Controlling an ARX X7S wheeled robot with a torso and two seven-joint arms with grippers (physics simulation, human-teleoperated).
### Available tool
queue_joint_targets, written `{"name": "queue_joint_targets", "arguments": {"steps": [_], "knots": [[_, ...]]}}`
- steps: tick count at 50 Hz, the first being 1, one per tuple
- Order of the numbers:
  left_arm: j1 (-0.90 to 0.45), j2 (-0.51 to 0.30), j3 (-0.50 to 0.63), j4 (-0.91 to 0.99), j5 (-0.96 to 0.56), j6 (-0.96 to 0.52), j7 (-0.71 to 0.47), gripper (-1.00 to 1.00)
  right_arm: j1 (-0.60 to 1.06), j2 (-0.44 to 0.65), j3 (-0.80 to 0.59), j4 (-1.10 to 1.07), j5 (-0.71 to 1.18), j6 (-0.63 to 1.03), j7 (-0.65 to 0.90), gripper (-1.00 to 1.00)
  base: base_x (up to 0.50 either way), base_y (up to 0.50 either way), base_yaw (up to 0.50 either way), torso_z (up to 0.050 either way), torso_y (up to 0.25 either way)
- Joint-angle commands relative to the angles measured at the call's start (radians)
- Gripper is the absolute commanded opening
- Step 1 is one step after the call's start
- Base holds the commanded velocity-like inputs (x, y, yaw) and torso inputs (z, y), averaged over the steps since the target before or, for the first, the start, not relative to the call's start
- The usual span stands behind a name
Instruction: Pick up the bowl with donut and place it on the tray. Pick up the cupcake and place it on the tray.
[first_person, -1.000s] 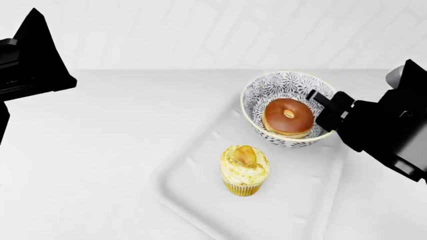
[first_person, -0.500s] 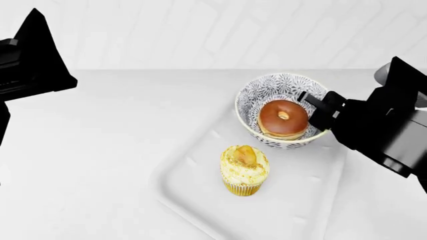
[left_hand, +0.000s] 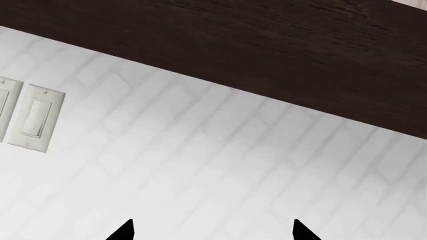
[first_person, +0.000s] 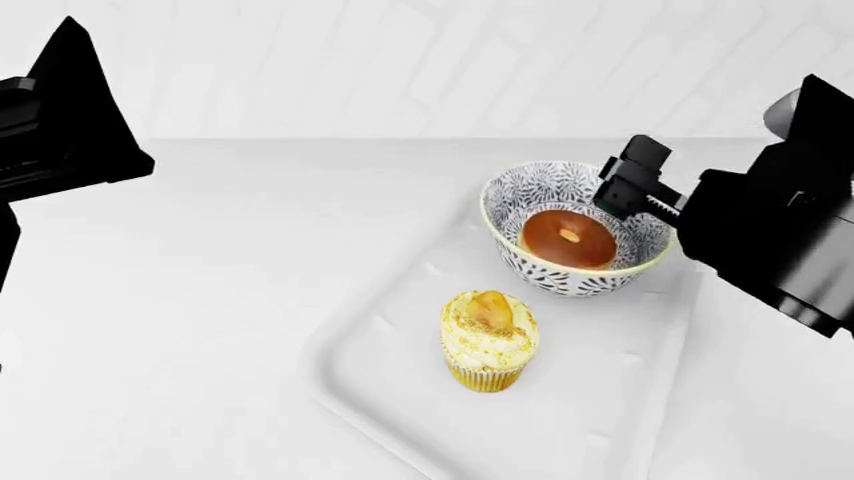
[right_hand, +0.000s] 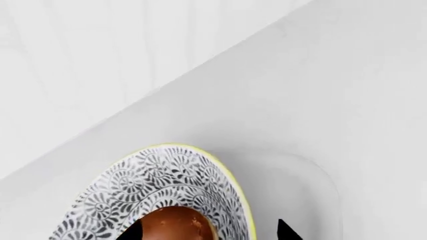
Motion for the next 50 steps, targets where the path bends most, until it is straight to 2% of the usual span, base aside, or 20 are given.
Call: {"name": "queue_joint_targets", "arguments": {"steps": [1, 11, 19, 24, 29, 30, 41, 50], "knots": [[-0.003, -0.003, -0.005, 0.001, -0.008, 0.001, -0.003, 1.00, 0.113, 0.020, -0.023, -0.043, 0.005, 0.060, 0.080, 1.00, 0.00, 0.00, 0.00, 0.010, 0.000], [0.000, -0.012, -0.022, 0.012, -0.009, 0.010, -0.008, 1.00, 0.287, 0.046, -0.067, -0.133, 0.028, 0.153, 0.194, 1.00, 0.00, 0.00, 0.00, 0.000, 0.000], [-0.011, -0.029, -0.044, 0.011, -0.045, 0.019, -0.016, 1.00, 0.542, 0.129, -0.319, -0.294, 0.061, 0.078, 0.209, 1.00, 0.00, 0.00, 0.00, 0.000, 0.000], [-0.011, -0.060, -0.090, 0.023, -0.102, 0.043, -0.027, 1.00, 0.864, 0.195, -0.650, -0.459, 0.052, -0.048, 0.210, 1.00, 0.00, 0.00, 0.00, 0.000, 0.000], [0.001, -0.087, -0.139, 0.043, -0.144, 0.068, -0.033, 1.00, 1.231, 0.206, -1.021, -0.608, 0.053, -0.210, 0.210, 1.00, 0.00, 0.00, 0.00, 0.000, 0.000], [0.004, -0.094, -0.152, 0.048, -0.153, 0.074, -0.035, 1.00, 1.271, 0.209, -1.050, -0.632, 0.043, -0.215, 0.211, 1.00, 0.00, 0.00, 0.00, 0.000, 0.000], [0.059, -0.171, -0.354, 0.099, -0.261, 0.146, -0.052, 1.00, 1.273, 0.330, -0.723, -0.720, 0.076, 0.194, 0.211, 1.00, 0.00, 0.00, 0.00, 0.000, 0.000], [0.151, -0.202, -0.804, 0.120, -0.471, 0.134, -0.070, 1.00, 1.273, 0.341, -0.416, -0.754, 0.194, 0.421, 0.211, 1.00, 0.00, 0.00, 0.00, 0.000, 0.000]]}}
